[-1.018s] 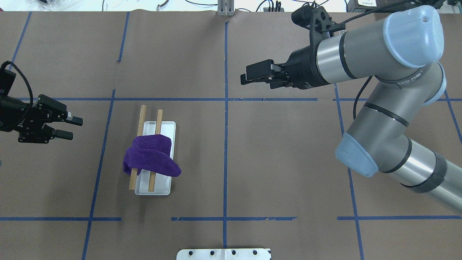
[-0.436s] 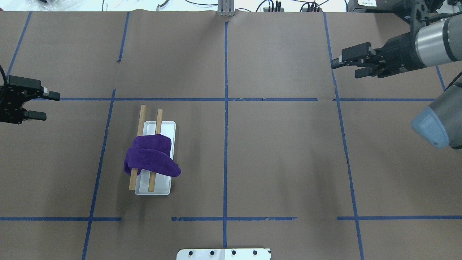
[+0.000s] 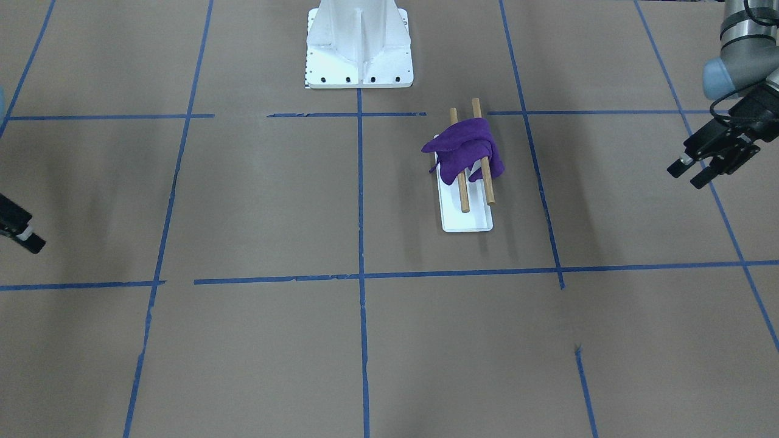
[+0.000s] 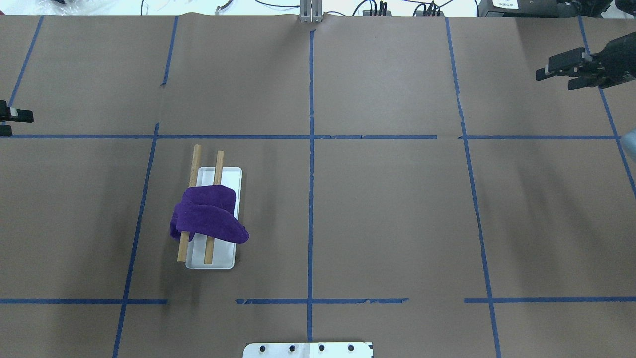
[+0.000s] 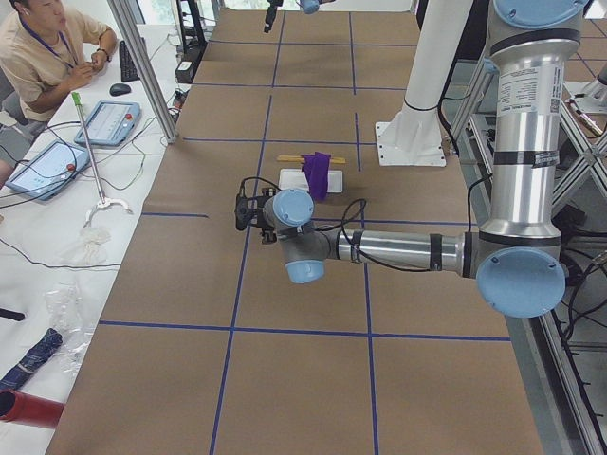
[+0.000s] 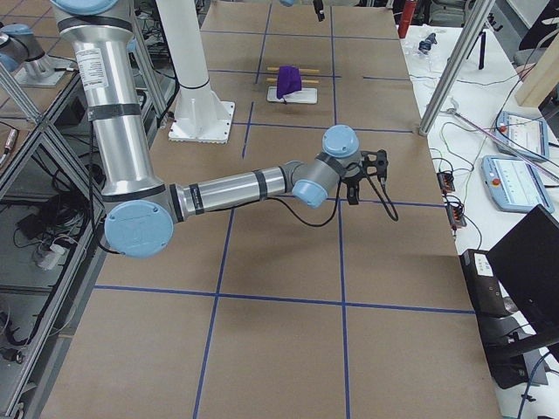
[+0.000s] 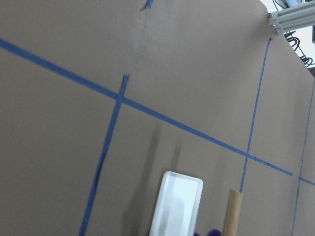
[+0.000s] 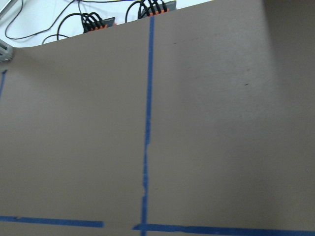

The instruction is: Hang towel on rack

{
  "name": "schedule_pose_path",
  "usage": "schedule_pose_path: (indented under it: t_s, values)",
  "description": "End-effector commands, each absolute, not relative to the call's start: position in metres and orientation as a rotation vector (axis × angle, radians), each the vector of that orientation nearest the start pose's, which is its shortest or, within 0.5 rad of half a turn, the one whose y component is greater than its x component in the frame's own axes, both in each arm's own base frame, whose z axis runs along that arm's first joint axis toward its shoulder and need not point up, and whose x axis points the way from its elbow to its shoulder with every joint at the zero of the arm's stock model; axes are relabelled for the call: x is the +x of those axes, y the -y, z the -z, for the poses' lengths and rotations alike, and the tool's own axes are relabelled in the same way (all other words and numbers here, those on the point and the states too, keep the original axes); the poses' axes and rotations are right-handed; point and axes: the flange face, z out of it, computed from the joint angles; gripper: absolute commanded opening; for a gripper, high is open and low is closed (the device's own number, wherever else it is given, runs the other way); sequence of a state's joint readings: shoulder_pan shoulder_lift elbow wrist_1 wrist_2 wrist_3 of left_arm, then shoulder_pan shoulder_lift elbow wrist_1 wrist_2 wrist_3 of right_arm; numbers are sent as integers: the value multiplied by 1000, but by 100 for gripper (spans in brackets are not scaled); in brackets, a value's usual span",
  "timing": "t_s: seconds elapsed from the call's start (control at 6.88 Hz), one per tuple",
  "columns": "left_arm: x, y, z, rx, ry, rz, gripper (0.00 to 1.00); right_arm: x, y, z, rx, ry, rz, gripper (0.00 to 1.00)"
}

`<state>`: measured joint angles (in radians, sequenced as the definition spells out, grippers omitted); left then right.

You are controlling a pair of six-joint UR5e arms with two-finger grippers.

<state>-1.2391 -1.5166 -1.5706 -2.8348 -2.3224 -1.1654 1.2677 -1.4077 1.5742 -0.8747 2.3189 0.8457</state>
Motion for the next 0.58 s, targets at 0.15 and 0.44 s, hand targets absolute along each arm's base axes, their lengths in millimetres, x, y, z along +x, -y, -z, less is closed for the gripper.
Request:
schedule_pose_path:
  t_s: [0.15, 0.44]
  values:
    - [-11, 479, -605, 639, -779, -18, 100, -5, 566, -578, 311, 808, 22, 100]
    - [-79, 480, -631, 560, -597, -218, 100, 58, 553, -614, 211, 736, 211, 100]
